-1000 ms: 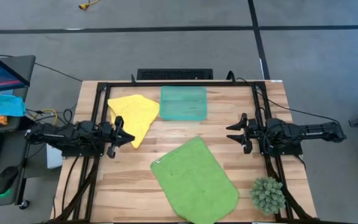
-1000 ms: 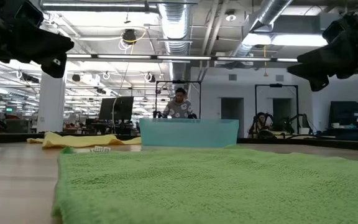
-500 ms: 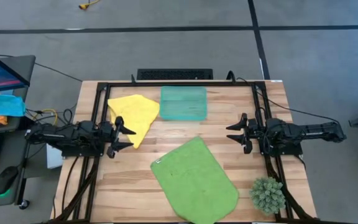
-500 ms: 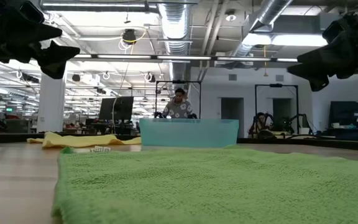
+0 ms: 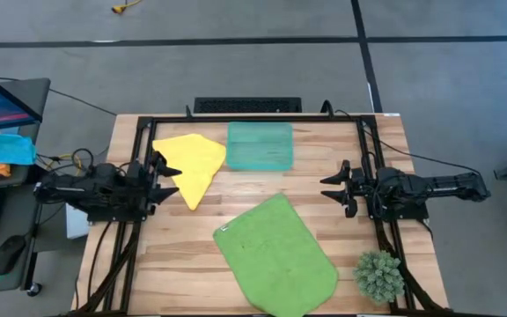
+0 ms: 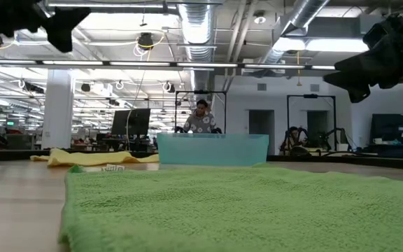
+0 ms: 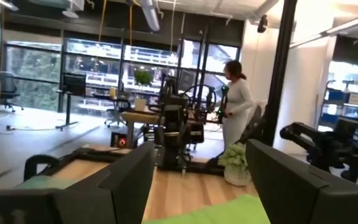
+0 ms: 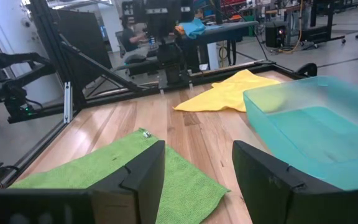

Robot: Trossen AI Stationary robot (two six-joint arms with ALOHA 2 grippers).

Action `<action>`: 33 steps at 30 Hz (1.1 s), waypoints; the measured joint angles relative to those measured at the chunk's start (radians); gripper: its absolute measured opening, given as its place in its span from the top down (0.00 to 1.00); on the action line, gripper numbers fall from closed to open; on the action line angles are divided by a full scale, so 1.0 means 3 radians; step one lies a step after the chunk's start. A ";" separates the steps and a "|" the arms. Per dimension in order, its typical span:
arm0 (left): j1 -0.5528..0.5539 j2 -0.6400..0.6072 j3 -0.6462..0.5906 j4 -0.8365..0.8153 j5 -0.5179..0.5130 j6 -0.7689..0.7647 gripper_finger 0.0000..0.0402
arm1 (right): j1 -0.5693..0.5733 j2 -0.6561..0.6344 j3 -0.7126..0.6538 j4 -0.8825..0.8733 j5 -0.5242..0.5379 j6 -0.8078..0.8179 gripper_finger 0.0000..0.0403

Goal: Roll microfiber towels into tight, uniform cylinder then place into a basket
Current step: Fold green microfiber towel

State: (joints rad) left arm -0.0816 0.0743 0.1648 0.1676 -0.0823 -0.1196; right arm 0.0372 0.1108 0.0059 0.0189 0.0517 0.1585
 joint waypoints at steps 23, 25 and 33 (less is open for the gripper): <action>-0.0617 0.3381 0.1278 -0.0440 -0.0198 -0.0322 0.39 | -0.0001 -0.0001 0.0000 0.0001 0.0000 0.0000 0.48; -0.0757 0.3588 0.1336 -0.0435 -0.0231 -0.0499 0.39 | 0.0000 -0.0001 0.0000 0.0000 0.0000 0.0000 0.48; -0.1089 0.4206 0.1438 -0.0484 -0.0381 -0.0964 0.39 | -0.0001 0.0000 0.0000 0.0000 0.0000 0.0000 0.48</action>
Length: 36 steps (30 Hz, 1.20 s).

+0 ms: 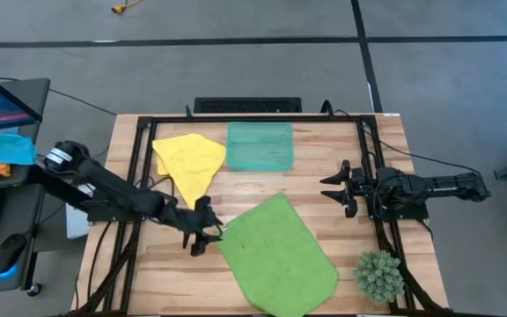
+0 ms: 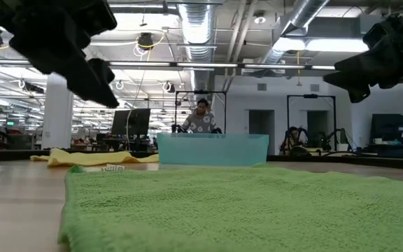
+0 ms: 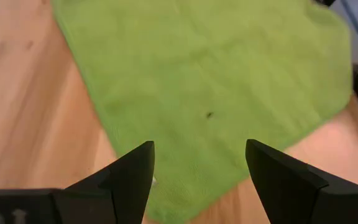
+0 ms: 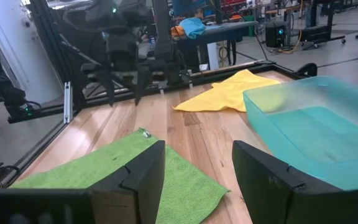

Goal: Roll microfiber towels into tight, uniform cylinder then place into a basket
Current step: Fold green microfiber towel

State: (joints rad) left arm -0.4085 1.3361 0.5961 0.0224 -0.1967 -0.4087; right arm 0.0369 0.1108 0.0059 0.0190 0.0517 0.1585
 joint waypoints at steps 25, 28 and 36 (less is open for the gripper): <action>0.0183 0.0738 0.0080 -0.0138 0.0061 -0.0491 0.39 | 0.0001 -0.0001 0.0000 0.0000 0.0001 0.0000 0.48; 0.0226 0.0869 0.0083 -0.0032 0.0152 -0.0500 0.39 | 0.0001 0.0000 0.0000 0.0001 0.0001 0.0000 0.48; 0.0305 0.0946 0.0092 0.0004 0.0176 -0.0547 0.39 | 0.0000 0.0000 0.0000 0.0001 0.0001 0.0000 0.48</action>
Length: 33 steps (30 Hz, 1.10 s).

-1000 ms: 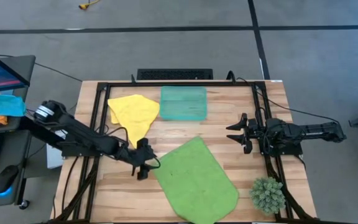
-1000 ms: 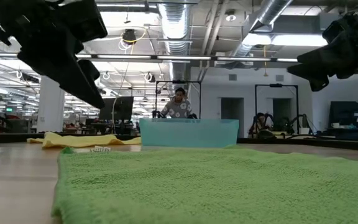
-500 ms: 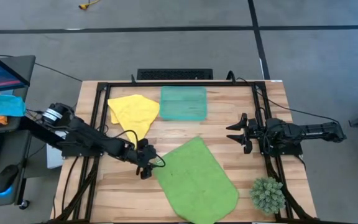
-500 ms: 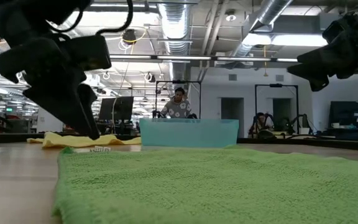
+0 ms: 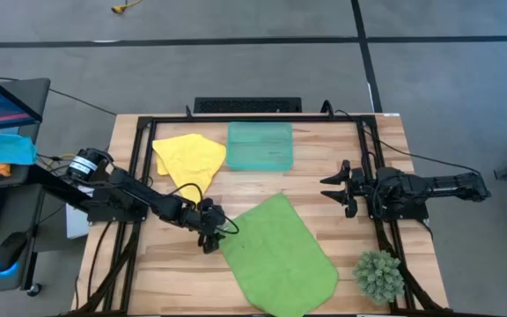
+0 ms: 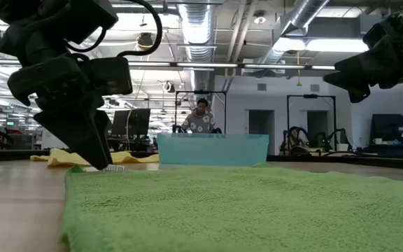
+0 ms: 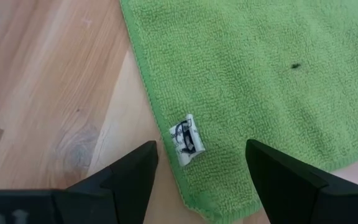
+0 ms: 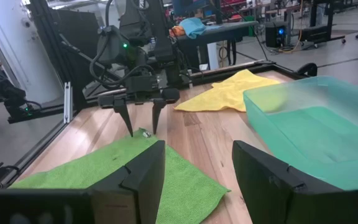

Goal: Roll microfiber towels into tight, uniform cylinder then place into a basket
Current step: Fold green microfiber towel

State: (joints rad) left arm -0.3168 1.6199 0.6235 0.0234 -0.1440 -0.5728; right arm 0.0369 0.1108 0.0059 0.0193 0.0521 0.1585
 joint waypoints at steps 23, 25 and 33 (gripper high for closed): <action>-0.0163 0.0015 -0.0015 -0.0024 -0.0409 0.0008 0.91 | 0.0001 0.0000 0.0000 0.0000 0.0000 0.0000 0.48; -0.0158 0.0017 -0.0015 0.0014 -0.0407 0.0131 0.96 | 0.0001 0.0000 0.0000 -0.0001 -0.0001 0.0000 0.48; -0.0020 -0.0047 0.0158 -0.0399 -0.0391 0.0606 0.99 | 0.0000 -0.0001 0.0000 0.0000 -0.0001 -0.0001 0.48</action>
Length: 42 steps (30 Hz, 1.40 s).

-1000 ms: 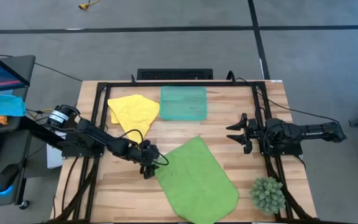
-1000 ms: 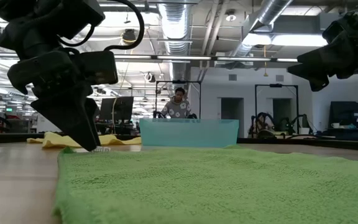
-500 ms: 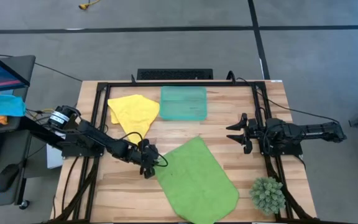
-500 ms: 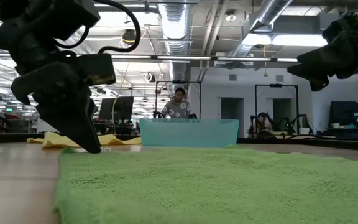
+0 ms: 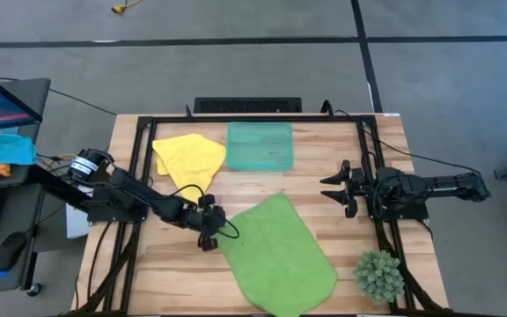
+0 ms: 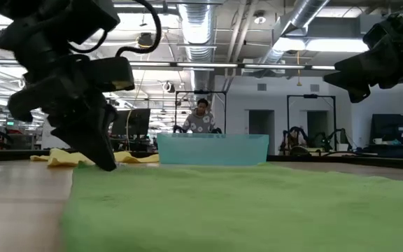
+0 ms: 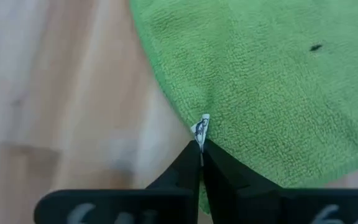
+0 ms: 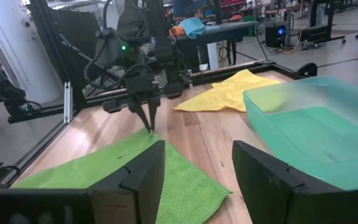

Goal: Roll microfiber towels into tight, uniform cylinder then place into a basket
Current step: Fold green microfiber towel

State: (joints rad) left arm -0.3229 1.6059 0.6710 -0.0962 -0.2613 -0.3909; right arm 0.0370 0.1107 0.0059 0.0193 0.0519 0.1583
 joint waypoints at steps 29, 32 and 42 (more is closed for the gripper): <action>0.0575 -0.0007 0.0501 -0.0823 -0.1113 0.0805 1.00 | -0.0022 0.0001 0.0000 0.0001 0.0003 -0.0261 0.48; 0.0600 -0.0008 0.0501 -0.0821 -0.1112 0.0870 1.00 | -0.0022 0.0001 0.0000 0.0000 0.0003 -0.0280 0.48; 0.0687 -0.0009 0.0503 -0.0791 -0.1098 0.0971 1.00 | -0.0022 0.0001 0.0000 0.0445 0.0017 -0.0243 0.48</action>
State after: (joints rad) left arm -0.1168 1.6032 0.8219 -0.3336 -0.5907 -0.0996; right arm 0.0303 0.1108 0.0059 0.1529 0.0570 0.0855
